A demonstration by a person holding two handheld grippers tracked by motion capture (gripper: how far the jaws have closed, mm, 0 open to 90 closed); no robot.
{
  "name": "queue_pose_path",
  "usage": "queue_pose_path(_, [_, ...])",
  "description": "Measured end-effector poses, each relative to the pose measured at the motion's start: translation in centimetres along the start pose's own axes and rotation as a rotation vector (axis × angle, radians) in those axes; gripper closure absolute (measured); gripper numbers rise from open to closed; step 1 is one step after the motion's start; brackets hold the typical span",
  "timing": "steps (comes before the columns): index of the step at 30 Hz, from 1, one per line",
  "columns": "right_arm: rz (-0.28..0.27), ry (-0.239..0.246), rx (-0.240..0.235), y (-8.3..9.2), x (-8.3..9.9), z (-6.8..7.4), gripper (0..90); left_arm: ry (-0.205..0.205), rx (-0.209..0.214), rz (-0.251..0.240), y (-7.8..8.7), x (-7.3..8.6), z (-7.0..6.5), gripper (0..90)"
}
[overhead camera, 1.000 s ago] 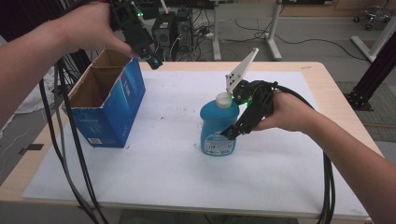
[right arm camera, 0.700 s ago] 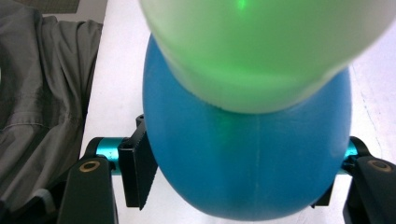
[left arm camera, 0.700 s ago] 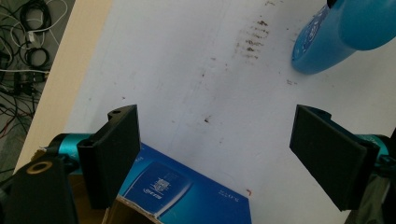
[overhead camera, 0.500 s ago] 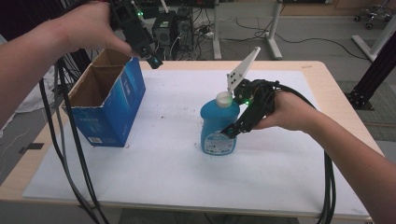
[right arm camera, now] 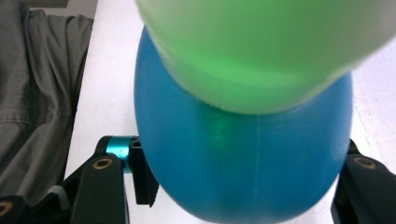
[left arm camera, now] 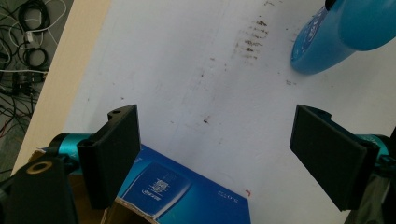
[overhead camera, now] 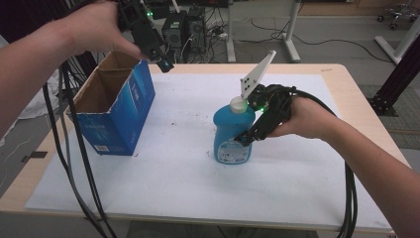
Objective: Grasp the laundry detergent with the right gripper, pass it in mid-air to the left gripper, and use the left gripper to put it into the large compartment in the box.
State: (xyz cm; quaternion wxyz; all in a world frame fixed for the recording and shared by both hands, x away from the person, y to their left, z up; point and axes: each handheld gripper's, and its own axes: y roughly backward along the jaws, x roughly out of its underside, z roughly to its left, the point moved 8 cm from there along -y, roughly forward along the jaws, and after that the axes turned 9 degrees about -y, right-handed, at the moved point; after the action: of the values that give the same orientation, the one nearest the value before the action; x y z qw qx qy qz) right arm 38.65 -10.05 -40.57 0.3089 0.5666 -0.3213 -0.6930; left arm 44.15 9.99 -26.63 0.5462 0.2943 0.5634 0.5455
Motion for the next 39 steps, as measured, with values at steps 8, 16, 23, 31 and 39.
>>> queue_pose_path(8, [-0.008,0.012,0.018,-0.1,0.1,0.0,43.1,-0.001,0.003,-0.003,-0.1,-0.1,-0.1,16.4])
queue_pose_path(16, [-0.017,0.032,0.033,0.0,0.1,0.0,44.9,-0.004,0.005,-0.001,-0.1,0.0,-0.1,16.5])
queue_pose_path(23, [-0.019,0.033,0.039,0.0,0.1,0.1,45.9,-0.010,0.009,-0.008,-0.1,-0.1,-0.1,16.5])
queue_pose_path(31, [-0.023,0.030,0.041,0.2,-0.1,0.2,46.8,-0.025,0.025,-0.022,-0.1,-0.4,-0.2,16.5])
queue_pose_path(39, [-0.078,-0.001,0.032,2.0,-1.4,0.1,46.9,-0.062,0.046,-0.049,0.6,-1.5,-0.8,16.5])
